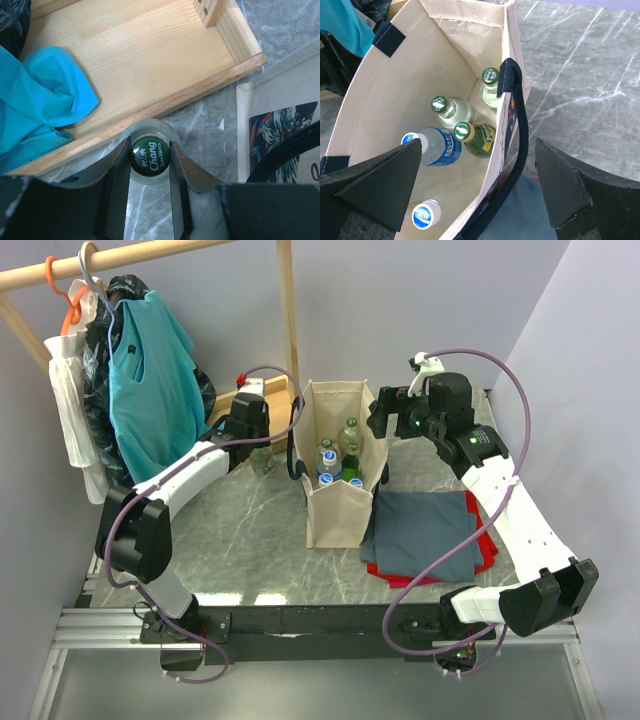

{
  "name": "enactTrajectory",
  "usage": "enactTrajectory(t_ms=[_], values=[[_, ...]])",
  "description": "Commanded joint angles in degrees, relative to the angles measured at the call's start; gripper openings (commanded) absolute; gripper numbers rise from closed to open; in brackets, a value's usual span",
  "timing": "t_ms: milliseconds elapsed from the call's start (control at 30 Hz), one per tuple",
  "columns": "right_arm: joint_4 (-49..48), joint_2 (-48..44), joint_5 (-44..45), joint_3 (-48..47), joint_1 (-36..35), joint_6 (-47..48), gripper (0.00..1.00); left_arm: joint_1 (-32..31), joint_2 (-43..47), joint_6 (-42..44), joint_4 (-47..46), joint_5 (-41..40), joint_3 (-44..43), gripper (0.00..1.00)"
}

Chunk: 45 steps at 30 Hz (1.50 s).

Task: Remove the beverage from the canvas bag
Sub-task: Place the drink at the center of the board.

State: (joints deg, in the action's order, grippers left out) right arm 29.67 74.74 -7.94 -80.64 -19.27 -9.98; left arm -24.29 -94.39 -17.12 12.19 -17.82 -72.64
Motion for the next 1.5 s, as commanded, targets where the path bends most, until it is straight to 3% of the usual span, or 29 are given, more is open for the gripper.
enactTrajectory(t_ms=[0,67,133,233,767,933,1067,1133,1467], values=[[-1.37,-1.09,0.12,-1.10,-0.42,0.05,1.00,0.12,2.72,-0.01,-5.24,-0.81,-3.38,0.37],[-1.46,-1.09,0.04,-0.92,-0.33,-0.04,1.00,0.12,2.72,-0.19,-4.98,-0.63,-3.30,0.36],[-1.54,-1.18,-0.05,-0.75,-0.42,-0.13,1.00,0.12,2.72,-0.36,-4.98,-0.55,-3.30,0.45],[-1.63,-1.09,0.03,-0.66,-0.42,-0.22,1.00,0.12,2.81,-0.45,-4.98,-0.54,-3.12,0.50],[-1.72,-1.09,-0.49,-0.75,-0.42,-0.39,1.00,0.12,4.39,-0.89,-4.45,-1.68,-1.54,0.55],[-1.90,-1.35,-0.67,-0.92,-0.33,-0.39,1.00,0.12,6.06,-0.98,-3.75,-2.30,-1.10,0.66],[-1.90,-1.53,-0.84,-1.01,-0.42,-0.48,1.00,0.12,7.90,-1.42,-3.57,-2.83,-0.57,0.89],[-1.90,-1.70,-0.93,-1.01,-0.42,-0.48,1.00,0.12,8.69,-1.68,-2.79,-3.27,-0.92,0.96],[-3.21,-5.04,2.39,0.48,-0.42,-1.09,1.00,0.12,14.49,-3.96,-0.93,-1.78,-2.42,0.96]])
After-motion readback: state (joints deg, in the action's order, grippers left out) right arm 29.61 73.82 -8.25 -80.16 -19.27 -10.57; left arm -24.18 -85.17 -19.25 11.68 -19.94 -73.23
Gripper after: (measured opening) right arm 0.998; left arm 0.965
